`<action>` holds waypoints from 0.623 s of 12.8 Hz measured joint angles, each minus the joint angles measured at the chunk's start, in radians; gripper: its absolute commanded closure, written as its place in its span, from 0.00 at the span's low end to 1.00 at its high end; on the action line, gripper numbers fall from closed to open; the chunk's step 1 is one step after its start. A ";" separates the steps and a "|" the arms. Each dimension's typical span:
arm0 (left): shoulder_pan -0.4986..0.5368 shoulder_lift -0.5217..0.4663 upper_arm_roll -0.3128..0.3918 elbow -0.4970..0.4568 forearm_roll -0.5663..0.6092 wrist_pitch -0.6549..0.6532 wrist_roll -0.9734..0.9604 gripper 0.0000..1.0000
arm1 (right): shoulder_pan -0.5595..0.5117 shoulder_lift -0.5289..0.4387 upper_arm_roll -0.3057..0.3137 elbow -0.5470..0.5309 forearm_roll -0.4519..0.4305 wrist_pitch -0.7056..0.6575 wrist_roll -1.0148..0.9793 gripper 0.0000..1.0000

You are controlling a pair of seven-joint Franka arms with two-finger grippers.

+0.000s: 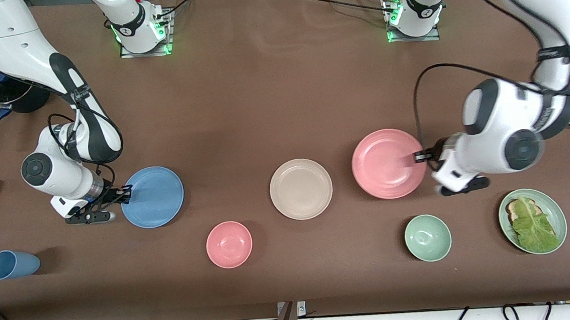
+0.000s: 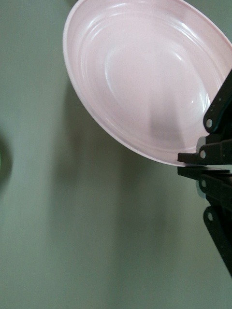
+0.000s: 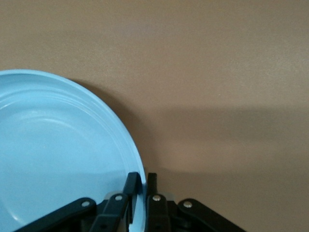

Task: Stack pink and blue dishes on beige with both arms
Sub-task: 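Carry the pink plate onto the beige plate with the left gripper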

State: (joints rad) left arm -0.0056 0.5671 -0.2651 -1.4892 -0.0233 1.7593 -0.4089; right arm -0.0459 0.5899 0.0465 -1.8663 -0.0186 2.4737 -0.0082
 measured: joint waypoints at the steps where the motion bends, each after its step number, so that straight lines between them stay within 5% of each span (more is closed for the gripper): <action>1: -0.047 0.035 0.000 0.029 0.000 0.026 -0.049 1.00 | 0.000 -0.001 0.001 0.016 0.000 -0.032 0.000 1.00; 8: -0.253 0.161 0.023 0.074 0.013 0.278 -0.274 1.00 | 0.001 -0.011 0.005 0.197 0.000 -0.282 -0.001 1.00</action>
State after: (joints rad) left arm -0.2587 0.7282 -0.2420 -1.4148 -0.0106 2.0370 -0.6825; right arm -0.0452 0.5785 0.0518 -1.6690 -0.0186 2.1915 -0.0095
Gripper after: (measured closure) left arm 0.947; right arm 0.956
